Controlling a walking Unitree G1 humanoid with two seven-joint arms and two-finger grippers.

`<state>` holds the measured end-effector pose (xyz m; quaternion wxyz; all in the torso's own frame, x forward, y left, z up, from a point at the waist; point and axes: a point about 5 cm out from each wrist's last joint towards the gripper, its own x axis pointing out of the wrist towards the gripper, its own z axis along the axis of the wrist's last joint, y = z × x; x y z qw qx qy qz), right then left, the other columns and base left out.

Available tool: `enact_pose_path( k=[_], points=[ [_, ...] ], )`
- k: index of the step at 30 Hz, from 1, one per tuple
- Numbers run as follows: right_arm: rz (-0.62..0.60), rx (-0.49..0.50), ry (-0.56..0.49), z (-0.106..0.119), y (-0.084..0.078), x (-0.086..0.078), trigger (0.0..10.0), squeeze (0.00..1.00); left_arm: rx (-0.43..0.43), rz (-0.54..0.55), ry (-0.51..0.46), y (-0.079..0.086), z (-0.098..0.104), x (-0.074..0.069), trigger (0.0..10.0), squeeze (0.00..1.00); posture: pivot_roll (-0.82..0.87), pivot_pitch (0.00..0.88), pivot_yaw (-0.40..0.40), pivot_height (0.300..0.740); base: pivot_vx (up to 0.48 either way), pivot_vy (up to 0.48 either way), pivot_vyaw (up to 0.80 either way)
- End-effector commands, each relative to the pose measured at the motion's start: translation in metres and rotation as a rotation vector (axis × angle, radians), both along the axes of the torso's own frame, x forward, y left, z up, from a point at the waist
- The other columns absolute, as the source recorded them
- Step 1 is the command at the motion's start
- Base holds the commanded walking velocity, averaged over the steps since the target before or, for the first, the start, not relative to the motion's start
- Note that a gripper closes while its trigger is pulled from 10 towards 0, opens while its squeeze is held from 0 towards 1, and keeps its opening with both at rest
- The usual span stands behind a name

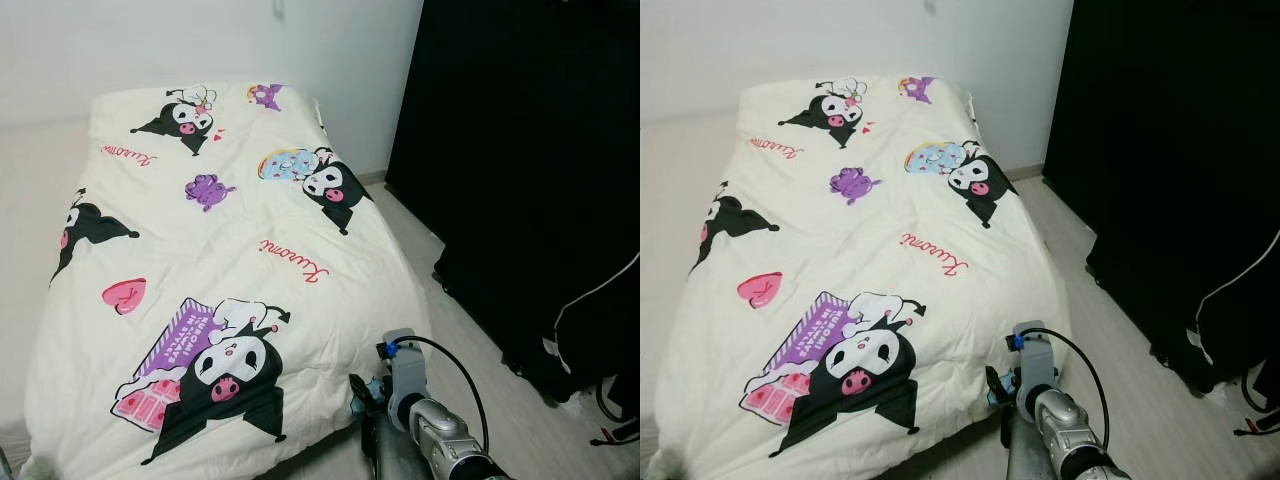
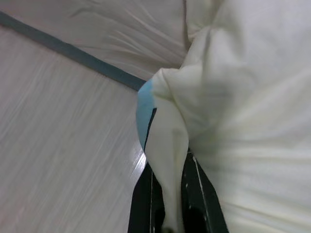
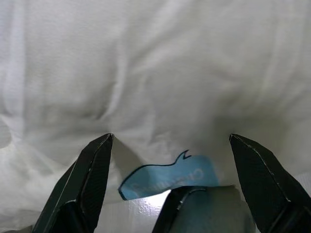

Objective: Clean up the room

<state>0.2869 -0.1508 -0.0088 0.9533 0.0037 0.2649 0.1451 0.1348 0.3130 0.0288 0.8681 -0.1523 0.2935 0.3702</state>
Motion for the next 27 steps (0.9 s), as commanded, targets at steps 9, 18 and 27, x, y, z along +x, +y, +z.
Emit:
enact_pose_path(
  k=[9,18,27],
  points=[
    [0.012,-0.008,0.023,-0.004,0.001,-0.004,10.0,0.0,0.003,-0.02,0.168,0.013,-0.009,-0.011,10.0,1.0,0.0,0.145,0.003,0.539,0.0,0.0,0.0],
    [-0.002,-0.001,0.032,-0.007,-0.002,-0.007,10.0,0.0,0.301,-0.638,0.691,0.045,-0.016,-0.048,10.0,1.0,0.0,0.152,0.003,0.539,0.0,0.0,0.0],
    [0.002,0.051,0.003,0.0,-0.002,-0.002,10.0,0.0,0.516,-0.825,0.236,0.032,0.072,0.038,10.0,1.0,0.01,0.15,-0.015,0.539,0.0,0.0,0.0]
  ],
)
